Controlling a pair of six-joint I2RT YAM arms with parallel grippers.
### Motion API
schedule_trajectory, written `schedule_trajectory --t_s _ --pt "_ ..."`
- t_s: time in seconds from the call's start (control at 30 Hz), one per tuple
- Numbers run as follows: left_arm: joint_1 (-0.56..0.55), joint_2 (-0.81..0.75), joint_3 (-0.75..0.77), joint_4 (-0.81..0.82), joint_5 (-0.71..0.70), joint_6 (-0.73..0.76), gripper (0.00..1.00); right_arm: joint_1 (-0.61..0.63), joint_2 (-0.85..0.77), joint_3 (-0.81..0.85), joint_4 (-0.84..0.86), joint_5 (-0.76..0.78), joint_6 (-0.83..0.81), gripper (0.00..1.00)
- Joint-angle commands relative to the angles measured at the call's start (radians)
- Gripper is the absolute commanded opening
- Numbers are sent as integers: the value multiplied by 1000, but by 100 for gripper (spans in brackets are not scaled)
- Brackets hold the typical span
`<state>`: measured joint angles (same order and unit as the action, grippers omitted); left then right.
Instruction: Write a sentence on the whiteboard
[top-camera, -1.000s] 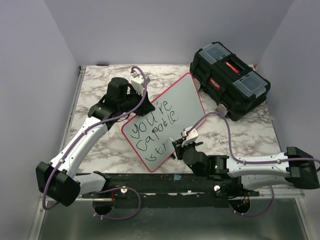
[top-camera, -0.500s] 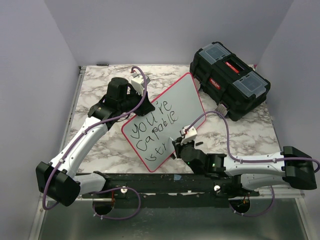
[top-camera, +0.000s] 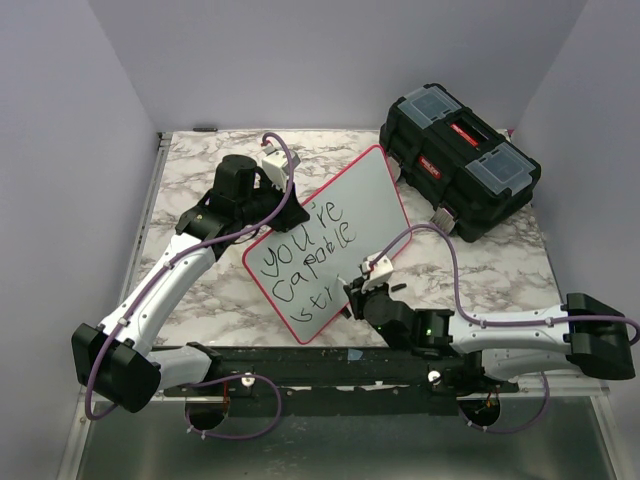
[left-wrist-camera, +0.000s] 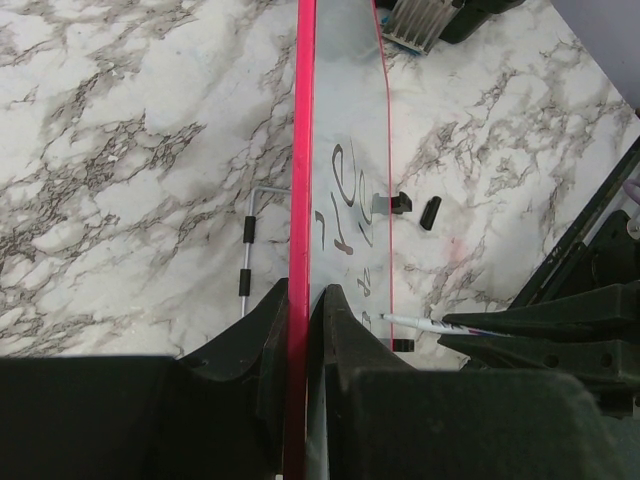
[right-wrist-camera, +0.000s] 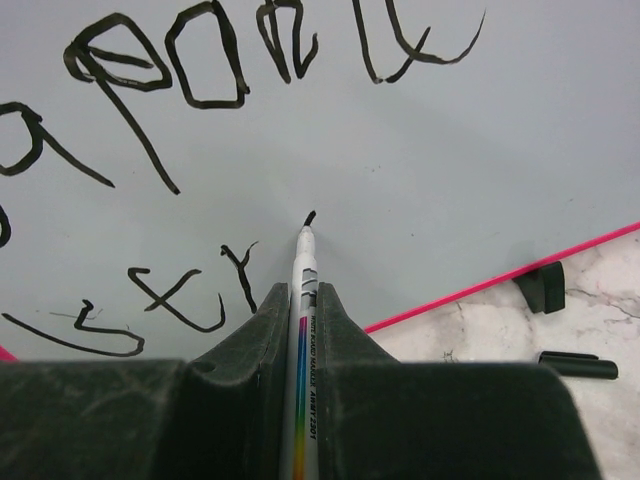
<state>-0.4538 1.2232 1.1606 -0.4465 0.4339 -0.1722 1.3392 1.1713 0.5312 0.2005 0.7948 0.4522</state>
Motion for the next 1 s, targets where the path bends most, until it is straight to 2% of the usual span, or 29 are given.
schedule_trajectory --t_s 0.0,0.23,0.57,0.97 --pt "-23 32 -26 -119 -53 99 0 -5 -8 -42 25 -86 22 1" --pt "-23 32 -26 -119 -53 100 0 -5 -15 -72 16 -116 42 1" --pt "-22 35 -26 -119 -53 101 0 -5 -6 -47 -57 4 57 1" --pt "-24 35 -26 -121 -54 101 0 -5 26 13 -51 61 -1 1"
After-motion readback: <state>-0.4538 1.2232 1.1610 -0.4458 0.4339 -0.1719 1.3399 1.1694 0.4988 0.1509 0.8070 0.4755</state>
